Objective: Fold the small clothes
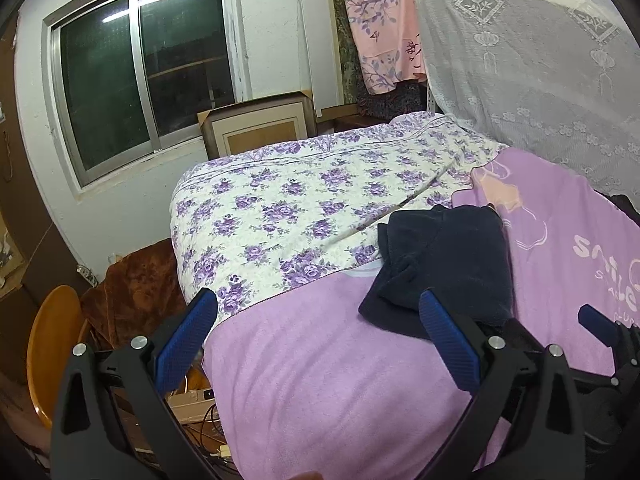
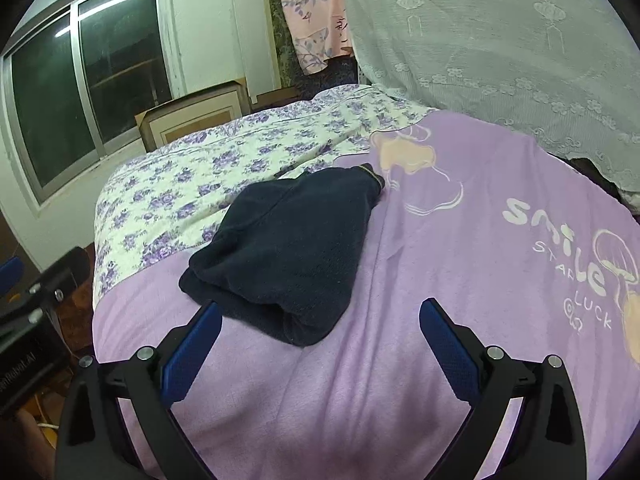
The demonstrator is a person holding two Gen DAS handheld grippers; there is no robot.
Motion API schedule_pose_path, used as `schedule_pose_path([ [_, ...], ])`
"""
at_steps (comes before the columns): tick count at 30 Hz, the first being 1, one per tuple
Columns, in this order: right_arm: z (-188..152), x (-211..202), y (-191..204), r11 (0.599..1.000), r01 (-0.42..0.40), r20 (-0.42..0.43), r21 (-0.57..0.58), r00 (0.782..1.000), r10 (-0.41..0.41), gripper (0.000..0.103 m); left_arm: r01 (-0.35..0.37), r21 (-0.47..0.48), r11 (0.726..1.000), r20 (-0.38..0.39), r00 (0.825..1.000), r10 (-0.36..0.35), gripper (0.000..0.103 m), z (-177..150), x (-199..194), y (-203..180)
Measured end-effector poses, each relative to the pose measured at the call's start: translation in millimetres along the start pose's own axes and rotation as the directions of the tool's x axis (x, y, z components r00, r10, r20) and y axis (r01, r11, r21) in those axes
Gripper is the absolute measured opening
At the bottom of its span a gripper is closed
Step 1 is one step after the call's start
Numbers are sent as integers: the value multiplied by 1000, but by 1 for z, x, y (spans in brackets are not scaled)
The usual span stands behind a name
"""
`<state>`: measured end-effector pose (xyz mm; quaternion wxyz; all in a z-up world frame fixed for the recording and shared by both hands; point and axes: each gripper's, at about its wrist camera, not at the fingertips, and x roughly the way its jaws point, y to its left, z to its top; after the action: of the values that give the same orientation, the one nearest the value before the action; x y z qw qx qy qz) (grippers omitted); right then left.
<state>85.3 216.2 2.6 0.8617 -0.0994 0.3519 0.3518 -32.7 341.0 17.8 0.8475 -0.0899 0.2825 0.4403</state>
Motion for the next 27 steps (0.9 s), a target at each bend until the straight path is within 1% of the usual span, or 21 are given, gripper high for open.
schedule_pose_path([
  [9, 4, -12, -3, 1000, -16, 24, -3, 1000, 16, 100, 7, -5, 1000, -2, 1000, -7, 99, 2, -6, -3],
  [27, 5, -19, 2, 999, -28, 37, -21, 999, 28, 100, 26, -8, 1000, -2, 1000, -26, 99, 3, -12, -8],
])
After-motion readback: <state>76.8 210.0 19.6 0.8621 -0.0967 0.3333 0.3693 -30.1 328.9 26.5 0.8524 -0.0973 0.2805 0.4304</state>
